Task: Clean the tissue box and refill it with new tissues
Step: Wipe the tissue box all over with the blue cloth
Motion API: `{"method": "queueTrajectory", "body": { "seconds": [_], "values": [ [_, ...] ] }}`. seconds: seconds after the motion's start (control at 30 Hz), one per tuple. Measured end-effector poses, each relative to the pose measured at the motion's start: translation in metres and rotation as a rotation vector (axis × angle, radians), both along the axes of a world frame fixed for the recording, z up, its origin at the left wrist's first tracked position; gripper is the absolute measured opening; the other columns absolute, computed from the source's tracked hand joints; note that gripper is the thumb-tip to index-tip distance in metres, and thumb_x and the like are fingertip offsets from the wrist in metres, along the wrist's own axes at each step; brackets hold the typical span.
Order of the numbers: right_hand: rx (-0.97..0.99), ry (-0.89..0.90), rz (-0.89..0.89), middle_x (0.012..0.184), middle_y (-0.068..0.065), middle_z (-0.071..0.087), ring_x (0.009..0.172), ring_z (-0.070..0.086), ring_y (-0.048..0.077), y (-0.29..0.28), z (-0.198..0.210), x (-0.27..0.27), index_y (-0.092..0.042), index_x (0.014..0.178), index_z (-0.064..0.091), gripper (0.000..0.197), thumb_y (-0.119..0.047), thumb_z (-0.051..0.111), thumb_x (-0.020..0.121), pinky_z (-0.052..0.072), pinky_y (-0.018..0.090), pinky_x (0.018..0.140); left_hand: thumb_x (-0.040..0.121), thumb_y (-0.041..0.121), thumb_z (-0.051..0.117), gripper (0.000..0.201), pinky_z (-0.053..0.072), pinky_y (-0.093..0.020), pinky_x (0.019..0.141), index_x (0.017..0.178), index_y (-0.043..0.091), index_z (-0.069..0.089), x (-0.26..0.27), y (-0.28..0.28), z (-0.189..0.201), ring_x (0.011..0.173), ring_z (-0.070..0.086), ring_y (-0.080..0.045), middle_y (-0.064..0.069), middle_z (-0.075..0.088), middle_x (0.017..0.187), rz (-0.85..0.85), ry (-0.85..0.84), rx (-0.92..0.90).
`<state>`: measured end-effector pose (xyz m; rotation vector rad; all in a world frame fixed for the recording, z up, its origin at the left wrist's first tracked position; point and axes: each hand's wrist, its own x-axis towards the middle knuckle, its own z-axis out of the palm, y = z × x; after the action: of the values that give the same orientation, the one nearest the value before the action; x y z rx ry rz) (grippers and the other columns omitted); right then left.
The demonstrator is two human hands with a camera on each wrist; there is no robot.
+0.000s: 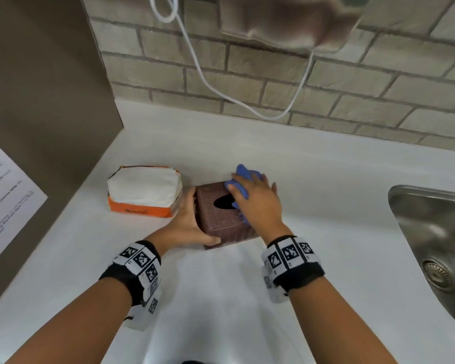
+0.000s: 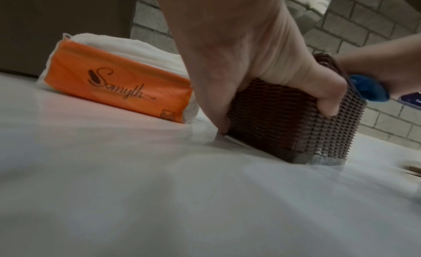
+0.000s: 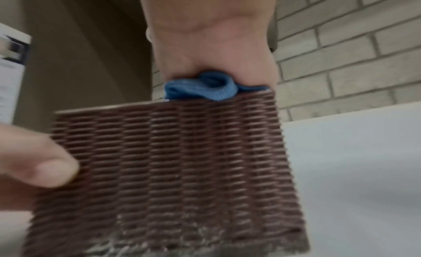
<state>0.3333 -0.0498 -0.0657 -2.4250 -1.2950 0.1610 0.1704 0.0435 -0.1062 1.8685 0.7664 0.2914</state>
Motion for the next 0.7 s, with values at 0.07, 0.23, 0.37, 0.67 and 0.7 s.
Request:
{"method": "queueTrajectory", "body": {
  "seconds": [0.07, 0.23, 0.37, 0.67, 0.7],
  "values": [
    [-0.004, 0.003, -0.111, 0.141, 0.002, 0.049, 0.135, 0.035, 0.035, 0.007, 0.001, -0.004, -0.035, 0.131, 0.053, 0.042, -0.050, 0.035, 0.097, 0.022, 0.052, 0.112, 0.054, 0.012, 0.093, 0.115, 0.044, -0.006, 0.083, 0.132, 0.038, 0.013, 0.005, -0.001, -0.010, 0.117, 0.042, 0.010, 0.000, 0.035, 0.139, -0.005, -0.010, -0.033],
    [0.047, -0.168, 0.177, 0.125, 0.003, 0.064, 0.123, 0.051, 0.033, 0.018, -0.004, -0.091, -0.030, 0.108, 0.071, 0.045, -0.050, 0.035, 0.089, 0.037, 0.049, 0.103, 0.083, -0.006, 0.064, 0.047, 0.041, -0.012, 0.087, 0.129, -0.009, 0.051, 0.000, 0.005, -0.013, 0.141, 0.036, -0.024, -0.022, 0.059, 0.131, -0.116, 0.136, -0.113],
    [0.147, -0.125, 0.222, 0.124, 0.003, 0.064, 0.121, 0.054, 0.030, 0.010, -0.002, -0.049, -0.031, 0.109, 0.070, 0.042, -0.051, 0.037, 0.091, 0.035, 0.048, 0.105, 0.057, 0.021, 0.087, 0.090, 0.046, -0.009, 0.086, 0.131, 0.018, 0.037, -0.001, 0.000, -0.008, 0.119, 0.054, -0.012, -0.003, 0.052, 0.126, -0.033, -0.045, -0.119],
    [0.092, -0.120, 0.049, 0.111, 0.009, 0.064, 0.109, 0.055, 0.034, 0.019, -0.001, -0.064, -0.026, 0.100, 0.069, 0.025, -0.035, 0.048, 0.092, 0.046, 0.043, 0.088, 0.071, -0.003, 0.081, 0.079, 0.039, -0.004, 0.085, 0.133, 0.009, 0.033, 0.006, 0.002, -0.013, 0.116, 0.049, -0.012, 0.002, 0.047, 0.112, -0.031, 0.020, -0.086],
    [0.142, -0.127, 0.125, 0.111, 0.009, 0.066, 0.108, 0.058, 0.034, 0.013, -0.006, -0.080, -0.027, 0.097, 0.072, 0.024, -0.038, 0.053, 0.089, 0.047, 0.043, 0.091, 0.084, -0.008, 0.067, 0.050, 0.037, 0.000, 0.079, 0.126, 0.004, 0.043, 0.004, 0.002, -0.010, 0.115, 0.050, -0.018, 0.003, 0.048, 0.099, -0.055, 0.100, -0.107]
  ]
}}
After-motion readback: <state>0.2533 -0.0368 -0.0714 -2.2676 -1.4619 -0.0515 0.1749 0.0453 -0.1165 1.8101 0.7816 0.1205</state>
